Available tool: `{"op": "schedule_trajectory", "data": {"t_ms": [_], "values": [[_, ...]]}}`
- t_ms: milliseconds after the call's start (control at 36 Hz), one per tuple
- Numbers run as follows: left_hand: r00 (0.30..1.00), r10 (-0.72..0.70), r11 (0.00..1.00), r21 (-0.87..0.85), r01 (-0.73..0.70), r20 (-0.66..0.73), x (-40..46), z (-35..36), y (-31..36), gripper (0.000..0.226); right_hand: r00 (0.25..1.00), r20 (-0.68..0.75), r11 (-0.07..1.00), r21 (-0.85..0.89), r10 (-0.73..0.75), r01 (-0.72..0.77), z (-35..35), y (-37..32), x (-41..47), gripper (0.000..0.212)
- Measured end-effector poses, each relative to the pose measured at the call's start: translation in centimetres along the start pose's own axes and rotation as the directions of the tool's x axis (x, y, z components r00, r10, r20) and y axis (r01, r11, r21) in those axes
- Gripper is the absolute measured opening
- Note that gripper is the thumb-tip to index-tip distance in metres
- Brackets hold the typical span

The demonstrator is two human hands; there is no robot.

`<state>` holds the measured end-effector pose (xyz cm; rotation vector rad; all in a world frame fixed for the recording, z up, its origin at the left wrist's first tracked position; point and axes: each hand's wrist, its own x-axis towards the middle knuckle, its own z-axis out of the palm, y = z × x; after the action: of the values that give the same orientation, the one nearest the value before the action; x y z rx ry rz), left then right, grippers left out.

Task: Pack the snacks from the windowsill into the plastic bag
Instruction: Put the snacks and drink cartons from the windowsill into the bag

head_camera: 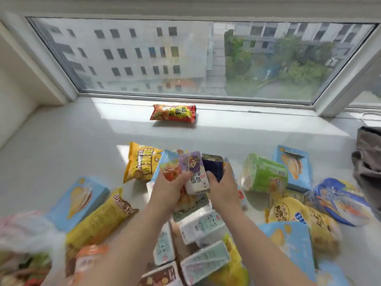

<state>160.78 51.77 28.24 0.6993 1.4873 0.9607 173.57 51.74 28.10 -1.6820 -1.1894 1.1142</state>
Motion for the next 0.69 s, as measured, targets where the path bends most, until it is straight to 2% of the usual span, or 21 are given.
{"op": "schedule_trajectory", "data": {"t_ms": [167,194,306,417,556,639,694], "values": [[0.991,-0.021,0.996,0.079,0.031,-0.131,-6.1,-8.3,-4.2,0.085,0.994,0.11,1.0,-0.025,0.015,-0.012,5.2,0.6,-8.8,0.011],[0.987,-0.036,0.996,0.077,0.049,-0.154,-7.3,-9.6,-4.5,0.088,0.99,0.135,1.0,-0.012,0.025,-0.024,6.0,0.8,-10.0,0.013],[0.972,-0.018,1.0,0.006,0.02,-0.232,-11.1,-15.4,-6.2,0.074,0.975,0.19,0.993,-0.005,0.118,-0.119,9.7,0.9,-14.5,0.013],[0.959,0.005,0.999,-0.039,-0.016,-0.282,-13.2,-22.0,-8.0,0.048,0.945,0.315,0.996,-0.058,0.088,-0.073,14.4,0.5,-18.2,0.019],[0.926,-0.014,0.998,-0.058,-0.009,-0.376,-14.1,-30.8,-9.6,0.053,0.909,0.408,0.995,-0.081,0.08,-0.051,22.6,-0.3,-21.8,0.023],[0.893,-0.05,0.995,-0.103,0.004,-0.447,-13.8,-35.6,-10.2,0.039,0.901,0.408,0.989,-0.077,0.148,-0.128,27.9,-1.0,-22.9,0.017],[0.851,-0.074,0.994,-0.109,0.019,-0.52,-13.2,-38.6,-10.7,0.052,0.883,0.419,0.977,-0.057,0.211,-0.207,31.2,-1.5,-23.3,0.019]]}}
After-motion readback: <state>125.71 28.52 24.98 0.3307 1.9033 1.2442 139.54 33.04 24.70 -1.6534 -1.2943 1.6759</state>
